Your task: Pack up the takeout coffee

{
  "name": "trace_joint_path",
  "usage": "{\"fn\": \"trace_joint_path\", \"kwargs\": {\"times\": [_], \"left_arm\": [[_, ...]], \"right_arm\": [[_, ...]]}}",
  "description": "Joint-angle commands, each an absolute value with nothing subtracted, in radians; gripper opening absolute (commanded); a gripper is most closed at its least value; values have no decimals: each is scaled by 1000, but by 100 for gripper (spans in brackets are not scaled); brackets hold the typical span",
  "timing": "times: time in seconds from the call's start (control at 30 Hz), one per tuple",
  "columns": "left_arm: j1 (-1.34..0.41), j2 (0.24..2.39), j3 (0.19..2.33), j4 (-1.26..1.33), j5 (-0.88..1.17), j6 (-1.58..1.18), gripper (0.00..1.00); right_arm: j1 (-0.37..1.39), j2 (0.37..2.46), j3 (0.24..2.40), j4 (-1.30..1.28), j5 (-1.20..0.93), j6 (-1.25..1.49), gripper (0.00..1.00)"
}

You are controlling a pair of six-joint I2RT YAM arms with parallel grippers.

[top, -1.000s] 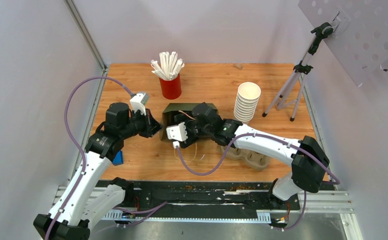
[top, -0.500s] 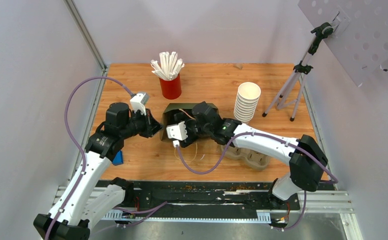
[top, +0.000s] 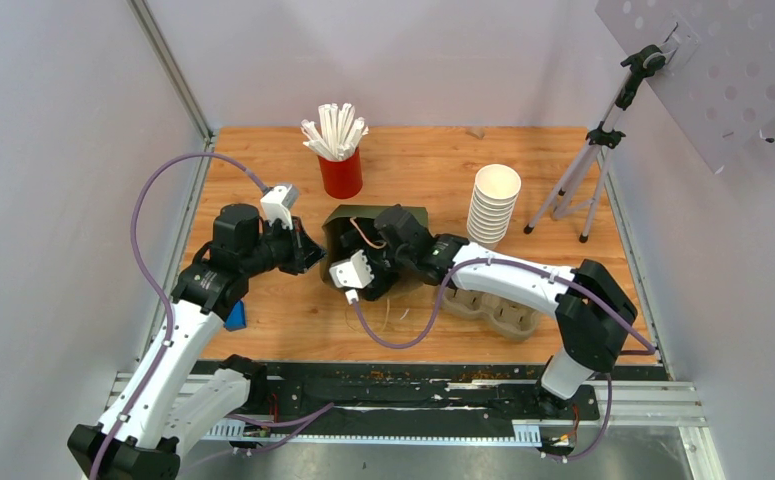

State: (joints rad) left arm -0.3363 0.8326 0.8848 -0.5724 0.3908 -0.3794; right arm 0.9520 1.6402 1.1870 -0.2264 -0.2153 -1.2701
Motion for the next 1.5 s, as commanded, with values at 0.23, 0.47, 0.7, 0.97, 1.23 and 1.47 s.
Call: {"fn": "trace_joint_path", "kwargs": {"times": [0.23,0.47,0.7,0.97,1.23,1.47], "left_arm": [[-339,828,899,-531,403,-400,0],[-339,827,897,-530,407,-405,0],[-339,820,887,-529,410,-406,0],[-339,819,883,-527,408,-405,0],[-339,817,879,-523,405,-406,0],[-339,818,882,-526,404,-407,0]], "right_arm": [[948,1683,1256,-161,-145,-1381,85],[944,1685,1279,-117,-157,-1262,65],[920,1715,1318,-110,-180,-1144,41],[911,1738,1330,-102,-182,-1104,31],[898,1732,1345,-110,-238,-1017,24],[876,1726,1347,-148,-282,-961,19]]}}
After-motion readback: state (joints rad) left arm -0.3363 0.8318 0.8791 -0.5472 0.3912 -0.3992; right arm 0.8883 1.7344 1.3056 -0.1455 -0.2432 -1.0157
